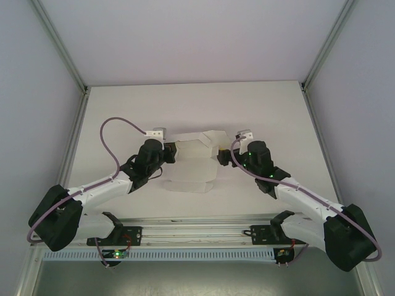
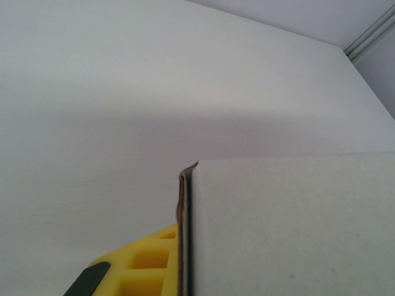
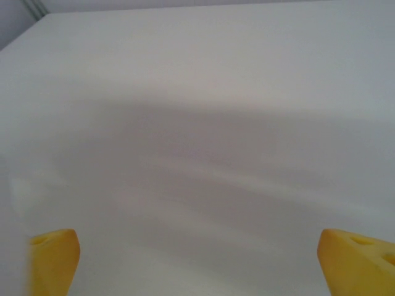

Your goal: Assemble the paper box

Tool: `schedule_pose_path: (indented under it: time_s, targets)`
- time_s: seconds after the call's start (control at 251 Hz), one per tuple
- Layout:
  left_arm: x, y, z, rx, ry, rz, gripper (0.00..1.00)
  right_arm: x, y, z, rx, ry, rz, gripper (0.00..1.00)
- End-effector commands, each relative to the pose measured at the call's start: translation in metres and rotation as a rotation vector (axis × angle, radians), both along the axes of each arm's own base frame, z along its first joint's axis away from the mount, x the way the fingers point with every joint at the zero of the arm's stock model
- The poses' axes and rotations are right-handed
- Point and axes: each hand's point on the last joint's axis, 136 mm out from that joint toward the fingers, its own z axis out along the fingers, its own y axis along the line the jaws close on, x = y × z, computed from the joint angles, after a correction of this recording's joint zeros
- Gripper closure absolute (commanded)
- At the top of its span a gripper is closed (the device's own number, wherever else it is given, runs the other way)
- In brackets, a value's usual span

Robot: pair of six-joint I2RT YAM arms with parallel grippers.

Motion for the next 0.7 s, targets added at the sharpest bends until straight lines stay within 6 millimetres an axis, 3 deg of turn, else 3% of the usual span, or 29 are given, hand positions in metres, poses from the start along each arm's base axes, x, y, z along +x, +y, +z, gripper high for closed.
schedule_pose_path:
  time_s: [0.0, 0.291, 0.459, 0.583, 0.698]
  targets:
    - [0.003, 0.003, -0.003, 0.02, -0.011, 0.017, 1.0, 0.0, 0.02, 0.024, 0.027, -0.066, 0.075, 0.02]
    - [0.006, -0.005, -0.006, -0.002, 0.002, -0.003, 1.0, 0.008, 0.037, 0.018, 0.031, -0.07, 0.04, 0.02]
    - [0.005, -0.01, -0.005, -0.037, 0.004, -0.019, 1.0, 0.015, 0.049, 0.005, -0.037, -0.067, 0.01, 0.02]
    - [0.006, -0.008, -0.005, -0.045, 0.009, -0.002, 1.0, 0.018, 0.038, 0.0, -0.085, -0.089, -0.08, 0.02]
    - [0.007, -0.001, -0.008, -0.027, 0.017, 0.037, 1.0, 0.011, 0.022, 0.012, -0.08, -0.133, -0.138, 0.02]
